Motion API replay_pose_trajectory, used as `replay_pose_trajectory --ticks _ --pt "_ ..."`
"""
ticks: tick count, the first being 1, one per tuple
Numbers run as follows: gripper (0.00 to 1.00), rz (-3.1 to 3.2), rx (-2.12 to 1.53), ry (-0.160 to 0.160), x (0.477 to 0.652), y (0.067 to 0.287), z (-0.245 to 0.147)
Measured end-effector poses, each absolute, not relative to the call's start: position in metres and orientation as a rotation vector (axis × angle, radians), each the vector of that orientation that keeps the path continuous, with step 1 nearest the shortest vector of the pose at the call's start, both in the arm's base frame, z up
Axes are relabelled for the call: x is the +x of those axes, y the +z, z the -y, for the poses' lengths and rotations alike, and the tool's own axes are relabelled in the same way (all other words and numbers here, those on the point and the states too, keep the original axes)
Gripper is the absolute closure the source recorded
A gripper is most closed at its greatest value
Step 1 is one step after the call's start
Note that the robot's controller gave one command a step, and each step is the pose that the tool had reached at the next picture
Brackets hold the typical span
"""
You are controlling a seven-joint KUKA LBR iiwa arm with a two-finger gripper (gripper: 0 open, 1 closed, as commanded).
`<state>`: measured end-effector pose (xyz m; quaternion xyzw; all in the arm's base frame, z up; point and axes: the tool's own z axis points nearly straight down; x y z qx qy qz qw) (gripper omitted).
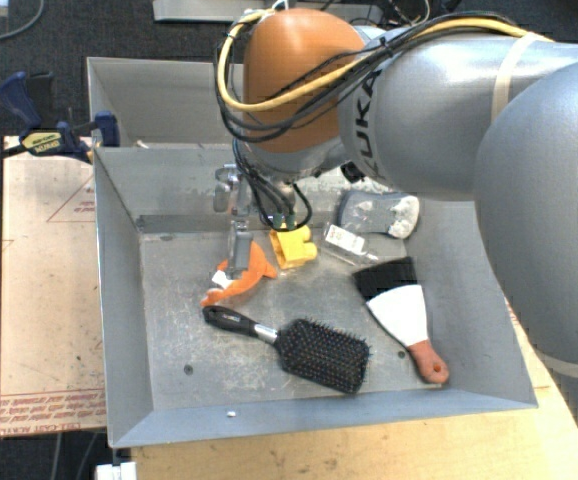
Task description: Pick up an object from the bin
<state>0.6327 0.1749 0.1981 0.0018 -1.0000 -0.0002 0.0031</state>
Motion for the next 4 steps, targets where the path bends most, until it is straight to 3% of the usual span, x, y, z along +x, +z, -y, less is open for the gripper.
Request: replay_pose_trajectory --ticks 1,2,3,4 --pt "0.0 3.143 0.002 -0.003 0.634 0.203 -0.174" --pt "0.0 3.144 0.031 -0.005 0.581 0.162 -0.141" --pt "0.0 3.149 0.049 -0.007 0.602 0.105 -0.113" --pt "1.0 3.125 0.463 -0.009 0.601 0.075 -0.117"
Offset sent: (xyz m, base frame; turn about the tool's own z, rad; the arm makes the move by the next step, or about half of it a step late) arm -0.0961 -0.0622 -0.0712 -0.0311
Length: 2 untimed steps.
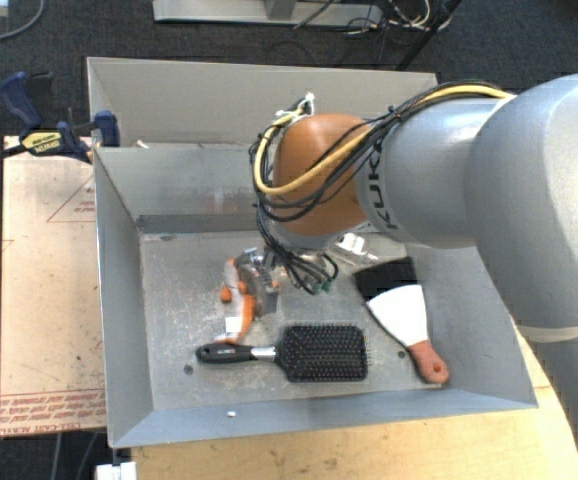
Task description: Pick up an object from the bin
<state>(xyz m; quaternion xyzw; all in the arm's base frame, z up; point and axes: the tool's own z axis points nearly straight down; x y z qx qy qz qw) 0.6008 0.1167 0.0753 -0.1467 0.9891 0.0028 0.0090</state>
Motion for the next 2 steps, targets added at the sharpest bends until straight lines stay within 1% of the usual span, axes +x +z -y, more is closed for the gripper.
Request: replay_pose_trajectory --ticks 1,2 --pt "1.0 -3.09 -0.458 0.009 0.601 0.075 -0.117" --pt "1.0 -3.104 -0.457 0.008 0.593 0.117 -0.114"
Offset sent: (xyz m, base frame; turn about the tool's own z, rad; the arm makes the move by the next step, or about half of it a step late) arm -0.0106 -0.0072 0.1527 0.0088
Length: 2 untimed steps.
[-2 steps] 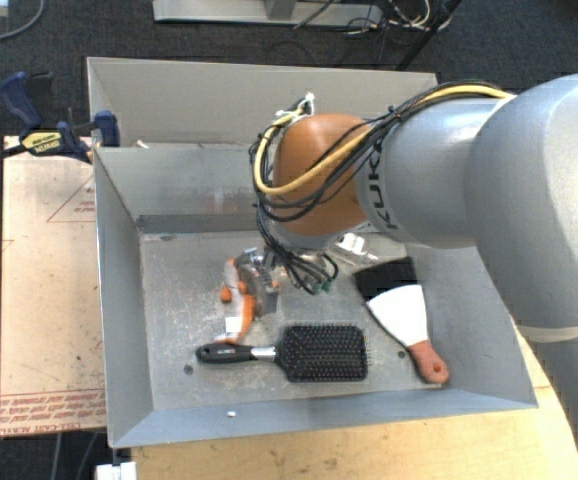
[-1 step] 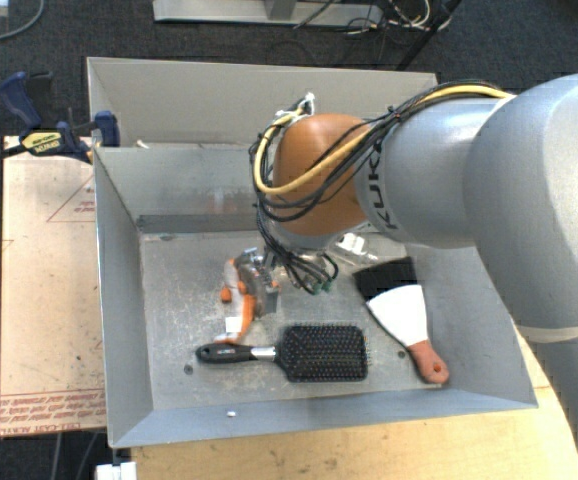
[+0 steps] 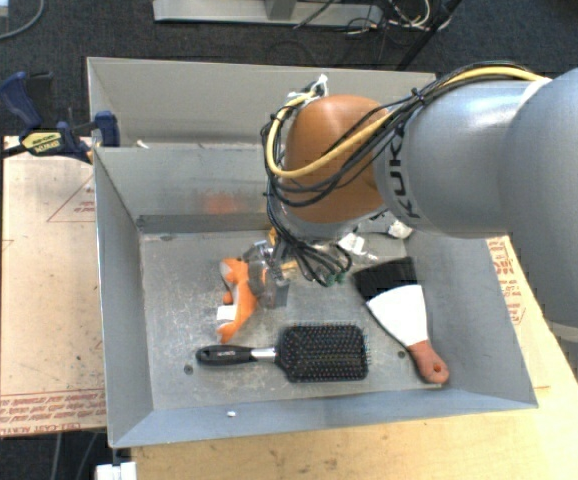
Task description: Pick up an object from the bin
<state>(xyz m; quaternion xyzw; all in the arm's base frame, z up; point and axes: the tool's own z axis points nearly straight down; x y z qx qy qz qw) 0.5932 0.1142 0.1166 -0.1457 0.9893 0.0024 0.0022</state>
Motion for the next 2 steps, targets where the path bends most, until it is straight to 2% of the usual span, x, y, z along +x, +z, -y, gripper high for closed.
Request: replay_pose_trajectory --ticks 1,2 --pt "1.0 -3.095 -0.479 0.008 0.6 0.17 -0.109" --pt "0.0 -3.129 -0.29 0.009 0.533 0.116 -0.154"
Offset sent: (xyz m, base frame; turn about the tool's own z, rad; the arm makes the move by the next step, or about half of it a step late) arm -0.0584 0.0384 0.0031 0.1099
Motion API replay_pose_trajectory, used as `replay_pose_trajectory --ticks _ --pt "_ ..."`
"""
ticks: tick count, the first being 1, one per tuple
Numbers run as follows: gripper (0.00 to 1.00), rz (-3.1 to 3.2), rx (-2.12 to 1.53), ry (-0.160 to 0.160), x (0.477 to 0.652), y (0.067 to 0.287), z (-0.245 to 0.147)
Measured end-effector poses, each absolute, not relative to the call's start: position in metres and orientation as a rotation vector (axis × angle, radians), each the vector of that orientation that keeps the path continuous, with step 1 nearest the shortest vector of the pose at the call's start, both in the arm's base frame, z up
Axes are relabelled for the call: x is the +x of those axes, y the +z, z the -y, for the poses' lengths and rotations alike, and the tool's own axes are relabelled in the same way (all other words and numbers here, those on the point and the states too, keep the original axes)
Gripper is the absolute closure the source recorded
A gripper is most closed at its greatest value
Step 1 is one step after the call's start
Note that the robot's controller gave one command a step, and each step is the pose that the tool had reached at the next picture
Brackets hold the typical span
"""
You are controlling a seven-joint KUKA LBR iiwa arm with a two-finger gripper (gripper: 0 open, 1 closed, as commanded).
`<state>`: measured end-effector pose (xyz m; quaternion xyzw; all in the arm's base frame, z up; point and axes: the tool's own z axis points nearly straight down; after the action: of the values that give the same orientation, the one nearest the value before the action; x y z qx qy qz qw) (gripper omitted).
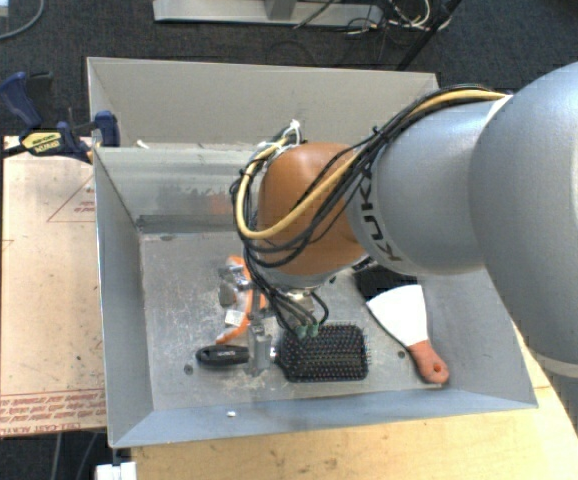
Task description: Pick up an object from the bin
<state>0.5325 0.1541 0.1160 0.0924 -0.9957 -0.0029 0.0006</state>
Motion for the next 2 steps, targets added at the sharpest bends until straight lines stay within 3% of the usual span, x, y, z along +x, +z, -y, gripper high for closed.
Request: replay_pose_trajectory --ticks 1,2 --pt "0.0 3.132 0.288 -0.01 0.535 0.119 -0.154" --pt "1.0 3.137 -0.053 -0.009 0.52 0.069 -0.136"
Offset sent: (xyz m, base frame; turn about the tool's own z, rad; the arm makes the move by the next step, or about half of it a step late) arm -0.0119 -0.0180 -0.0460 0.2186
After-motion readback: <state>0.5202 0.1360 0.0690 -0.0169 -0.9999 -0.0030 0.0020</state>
